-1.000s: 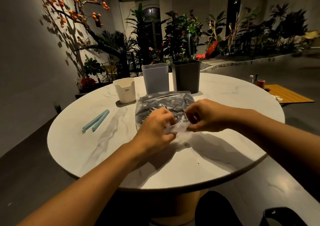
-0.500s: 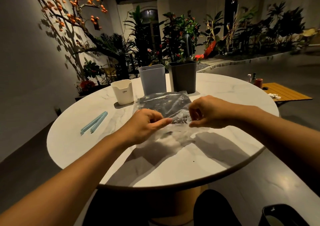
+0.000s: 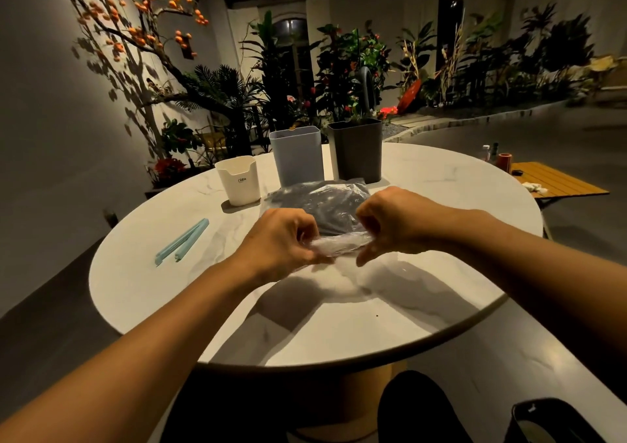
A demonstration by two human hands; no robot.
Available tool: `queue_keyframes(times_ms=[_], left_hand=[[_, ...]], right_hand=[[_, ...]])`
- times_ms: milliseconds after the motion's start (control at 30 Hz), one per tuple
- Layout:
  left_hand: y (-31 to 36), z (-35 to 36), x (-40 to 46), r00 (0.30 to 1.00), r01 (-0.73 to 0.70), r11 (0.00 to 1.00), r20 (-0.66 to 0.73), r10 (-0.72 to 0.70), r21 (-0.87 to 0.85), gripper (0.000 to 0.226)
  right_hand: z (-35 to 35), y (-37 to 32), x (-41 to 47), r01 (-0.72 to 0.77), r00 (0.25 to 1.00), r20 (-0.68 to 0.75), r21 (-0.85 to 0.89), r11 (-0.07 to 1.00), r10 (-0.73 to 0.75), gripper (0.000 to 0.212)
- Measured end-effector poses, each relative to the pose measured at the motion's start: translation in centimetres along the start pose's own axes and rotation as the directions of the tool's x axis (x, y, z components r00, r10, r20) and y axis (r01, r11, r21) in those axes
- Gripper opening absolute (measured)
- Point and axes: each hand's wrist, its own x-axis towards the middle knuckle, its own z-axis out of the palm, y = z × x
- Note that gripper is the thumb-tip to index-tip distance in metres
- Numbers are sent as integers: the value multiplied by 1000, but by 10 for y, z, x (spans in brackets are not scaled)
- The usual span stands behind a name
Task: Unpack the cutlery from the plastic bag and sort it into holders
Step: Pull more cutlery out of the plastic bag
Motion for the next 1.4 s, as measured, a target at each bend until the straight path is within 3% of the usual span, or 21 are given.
queue_keyframes(times_ms=[167,300,533,633,767,833,900,967,1033,1100,1133,1167,1200,1267,1333,1367,1400], left_hand=[[11,-9,4,998,42,985,49,-34,-167,46],[10,-15,6,984,140,954,148,-104,-265,34],[7,-18,7,974,224,870,137,-182,-439,44],[9,-16,7,967,216,929,199,-161,-301,27],[13,-7,6,955,191,981,240,-175,-45,52],[10,-1,7,963,185,982,207,-174,-38,49],[8,1,11,980,179,981,98,-172,-71,31],[7,0,15,983,175,980,-31,-179,-95,10],[9,-3,19,978,175,976,-93,-188,-129,6],[12,-5,23,975,167,971,-115,-188,-173,14],[13,-6,24,973,159,969,-138,-187,-188,16],[14,-6,25,966,153,972,-179,-185,-179,17],[14,-6,27,955,152,977,-233,-185,-153,17],[12,-5,28,897,200,977,-386,-214,-76,12],[14,-7,22,806,254,966,-564,-179,55,12],[14,-7,20,787,208,961,-614,-55,180,25],[16,-7,16,792,57,944,-590,156,325,32]], right_hand=[[-8,5,0,-20,1000,10,170,985,18,45],[-5,6,0,-33,994,-96,232,972,57,55],[-6,8,1,-15,987,-149,249,968,54,31],[-8,7,3,-19,974,-213,272,962,79,29],[-8,1,6,-3,940,-325,310,951,109,26],[-8,-1,8,-4,935,-337,309,951,113,24],[-7,1,7,-16,935,-338,259,966,106,25],[-7,5,4,1,885,-465,39,999,17,28],[-5,1,1,86,735,-649,-199,976,-197,25],[-1,-17,-1,272,630,-677,-267,924,-381,15],[5,-26,0,356,629,-637,-273,894,-445,13],[11,-32,2,390,672,-571,-268,881,-471,16],[15,-36,4,367,760,-480,-237,899,-437,19],[15,-29,8,157,933,-298,-165,974,-201,15],[15,-17,9,-53,978,-206,-172,984,17,19],[16,-13,8,-103,978,-196,-173,979,68,28],[16,-10,9,-122,976,-200,-182,976,85,42]])
